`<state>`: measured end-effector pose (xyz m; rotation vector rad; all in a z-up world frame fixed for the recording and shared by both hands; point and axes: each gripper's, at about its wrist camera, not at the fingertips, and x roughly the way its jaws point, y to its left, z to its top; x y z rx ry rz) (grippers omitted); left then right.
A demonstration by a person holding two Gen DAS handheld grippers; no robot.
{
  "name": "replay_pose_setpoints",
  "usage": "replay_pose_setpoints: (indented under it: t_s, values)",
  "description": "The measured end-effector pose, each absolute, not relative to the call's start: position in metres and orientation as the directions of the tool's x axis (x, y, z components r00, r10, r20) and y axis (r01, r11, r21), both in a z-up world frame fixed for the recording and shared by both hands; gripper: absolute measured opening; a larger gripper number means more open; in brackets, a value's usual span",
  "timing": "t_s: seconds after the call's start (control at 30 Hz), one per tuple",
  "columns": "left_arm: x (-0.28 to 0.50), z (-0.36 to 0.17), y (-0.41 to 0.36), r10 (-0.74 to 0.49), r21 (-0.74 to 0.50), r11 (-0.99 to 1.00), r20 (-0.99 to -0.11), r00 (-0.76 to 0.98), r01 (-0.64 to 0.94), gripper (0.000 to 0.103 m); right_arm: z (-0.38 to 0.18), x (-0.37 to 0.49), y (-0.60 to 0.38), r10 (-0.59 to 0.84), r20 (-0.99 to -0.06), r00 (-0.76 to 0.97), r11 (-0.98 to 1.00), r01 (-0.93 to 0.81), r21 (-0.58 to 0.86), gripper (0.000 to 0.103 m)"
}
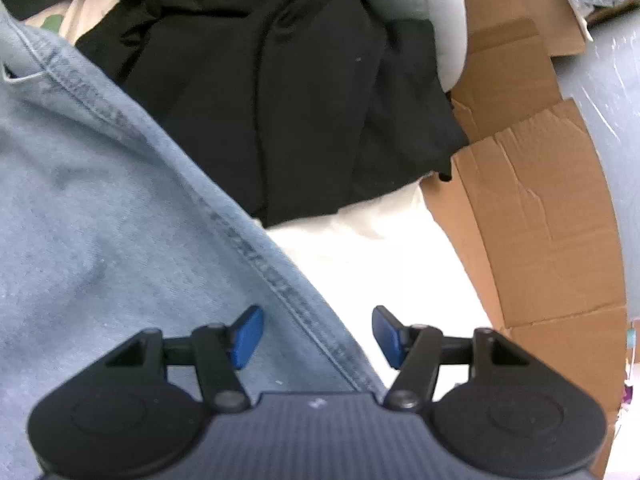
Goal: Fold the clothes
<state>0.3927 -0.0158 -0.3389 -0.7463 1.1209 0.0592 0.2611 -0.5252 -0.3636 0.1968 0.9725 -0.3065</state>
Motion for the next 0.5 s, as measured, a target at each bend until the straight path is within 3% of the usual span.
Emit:
replay_pose_setpoints:
  t_s: [0.5]
  values:
    - [0.387, -0.345, -0.073, -0.309, -0.483, 0.776, -0.852, 0.423, -0.406, 0.065, -0.346, 0.291, -0.550, -0.059, -0.871, 0.487, 0.925, 0.355, 0.136, 0.043]
